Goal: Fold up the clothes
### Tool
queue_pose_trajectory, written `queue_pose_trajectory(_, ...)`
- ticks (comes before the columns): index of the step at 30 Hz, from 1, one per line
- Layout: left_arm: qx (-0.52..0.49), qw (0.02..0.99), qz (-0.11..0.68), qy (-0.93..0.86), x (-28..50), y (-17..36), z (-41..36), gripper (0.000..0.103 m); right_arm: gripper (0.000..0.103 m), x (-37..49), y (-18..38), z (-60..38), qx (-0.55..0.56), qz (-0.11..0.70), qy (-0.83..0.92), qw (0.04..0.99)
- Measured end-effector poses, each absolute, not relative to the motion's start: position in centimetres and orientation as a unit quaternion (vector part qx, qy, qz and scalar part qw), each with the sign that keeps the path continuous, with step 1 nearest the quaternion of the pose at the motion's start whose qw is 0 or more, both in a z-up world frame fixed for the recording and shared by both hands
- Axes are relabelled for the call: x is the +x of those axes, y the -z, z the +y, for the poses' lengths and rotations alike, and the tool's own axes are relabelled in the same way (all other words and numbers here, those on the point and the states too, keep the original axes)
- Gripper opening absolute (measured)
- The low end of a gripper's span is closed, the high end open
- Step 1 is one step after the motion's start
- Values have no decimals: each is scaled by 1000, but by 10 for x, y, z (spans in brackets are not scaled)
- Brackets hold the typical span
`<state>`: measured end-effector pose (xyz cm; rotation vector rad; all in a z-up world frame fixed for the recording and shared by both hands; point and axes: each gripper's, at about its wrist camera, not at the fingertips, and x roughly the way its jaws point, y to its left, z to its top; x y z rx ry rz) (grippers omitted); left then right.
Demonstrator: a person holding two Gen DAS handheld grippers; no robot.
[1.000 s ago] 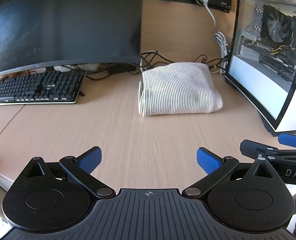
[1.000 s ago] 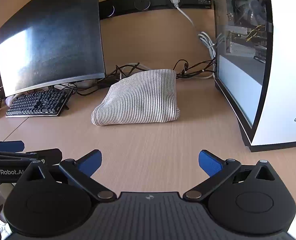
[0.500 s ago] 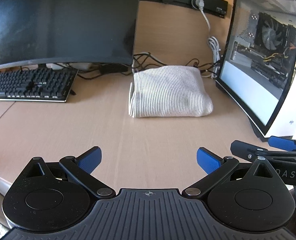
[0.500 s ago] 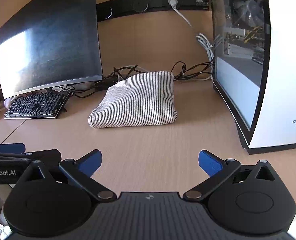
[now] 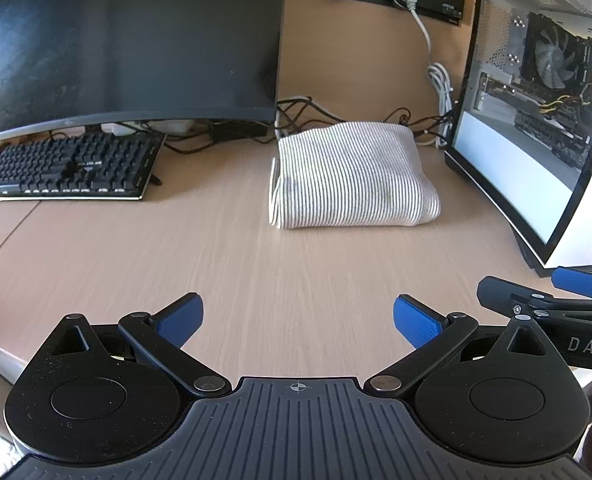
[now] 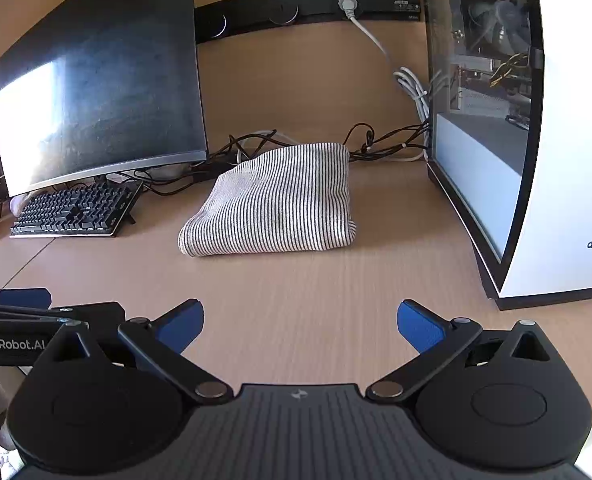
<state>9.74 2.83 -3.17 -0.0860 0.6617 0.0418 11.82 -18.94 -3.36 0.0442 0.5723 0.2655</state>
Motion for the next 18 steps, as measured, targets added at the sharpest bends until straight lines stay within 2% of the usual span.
queue_pose_trajectory(18, -47, 944, 325, -25, 100, 33, 31, 103, 103, 122, 35, -187, 20, 280, -136, 950)
